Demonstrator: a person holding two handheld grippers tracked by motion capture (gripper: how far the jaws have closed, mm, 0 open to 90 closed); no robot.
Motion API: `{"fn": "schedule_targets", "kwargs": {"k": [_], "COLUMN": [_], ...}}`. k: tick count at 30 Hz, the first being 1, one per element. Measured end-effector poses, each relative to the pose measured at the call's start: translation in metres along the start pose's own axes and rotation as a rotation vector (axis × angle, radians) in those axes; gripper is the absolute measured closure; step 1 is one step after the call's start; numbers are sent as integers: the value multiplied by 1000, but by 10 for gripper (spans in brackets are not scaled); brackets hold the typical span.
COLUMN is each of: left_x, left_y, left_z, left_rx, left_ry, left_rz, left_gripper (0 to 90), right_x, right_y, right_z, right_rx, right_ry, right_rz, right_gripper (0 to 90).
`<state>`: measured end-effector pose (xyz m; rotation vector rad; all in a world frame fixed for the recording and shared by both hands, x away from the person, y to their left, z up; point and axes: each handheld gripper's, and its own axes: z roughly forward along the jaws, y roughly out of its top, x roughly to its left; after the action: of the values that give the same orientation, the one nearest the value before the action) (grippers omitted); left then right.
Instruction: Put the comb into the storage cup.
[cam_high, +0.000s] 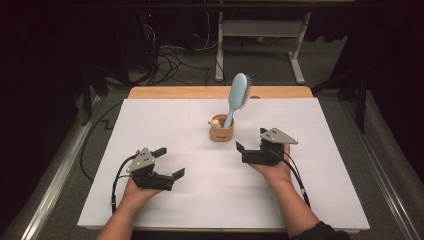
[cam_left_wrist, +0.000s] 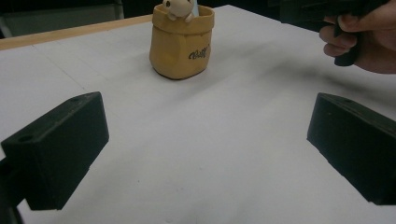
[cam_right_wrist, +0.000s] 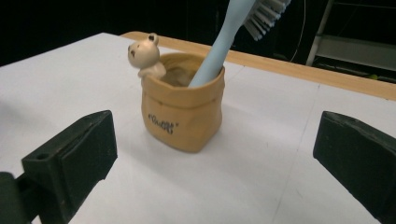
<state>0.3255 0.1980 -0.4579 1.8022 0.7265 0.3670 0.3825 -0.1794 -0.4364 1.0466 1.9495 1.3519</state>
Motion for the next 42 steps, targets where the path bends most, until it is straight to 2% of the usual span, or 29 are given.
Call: {"fn": "schedule_targets", "kwargs": {"k": [6,15,20,27,33,36,39,42], "left_x": [2,4,5,0,0,-1,-1,-3], "left_y": [0,1,0,0,-4,-9,-9,-8], "left_z": [-3,-8,-11,-10,-20,-24,-24,-23], "left_rx": [-8,-19,-26,-17,-15,-4,-15,-7], "left_ry": [12,25,30,23,40,44,41,35], "left_rz": [-8,-14,-23,-11,-13,-12,-20,-2], "left_gripper": [0,0,0,0,0,0,0,0], "right_x": [-2,-9,-13,-21,-31,-31,-30,-28], "right_y": [-12,-28,-40,-53,-58,-60,-58,-57], "right_z": [-19,-54,-74,-104,-125,-132,-132,-131], "right_rx": [-2,-19,-33,-63,-88,-107,-112,-116], "right_ry": [0,-26,-40,-65,-92,-81,-77,-72], "right_rz": [-6,-27,-13,0,25,16,11,-3], "right_gripper": [3,2,2,2,2,2,2,2]}}
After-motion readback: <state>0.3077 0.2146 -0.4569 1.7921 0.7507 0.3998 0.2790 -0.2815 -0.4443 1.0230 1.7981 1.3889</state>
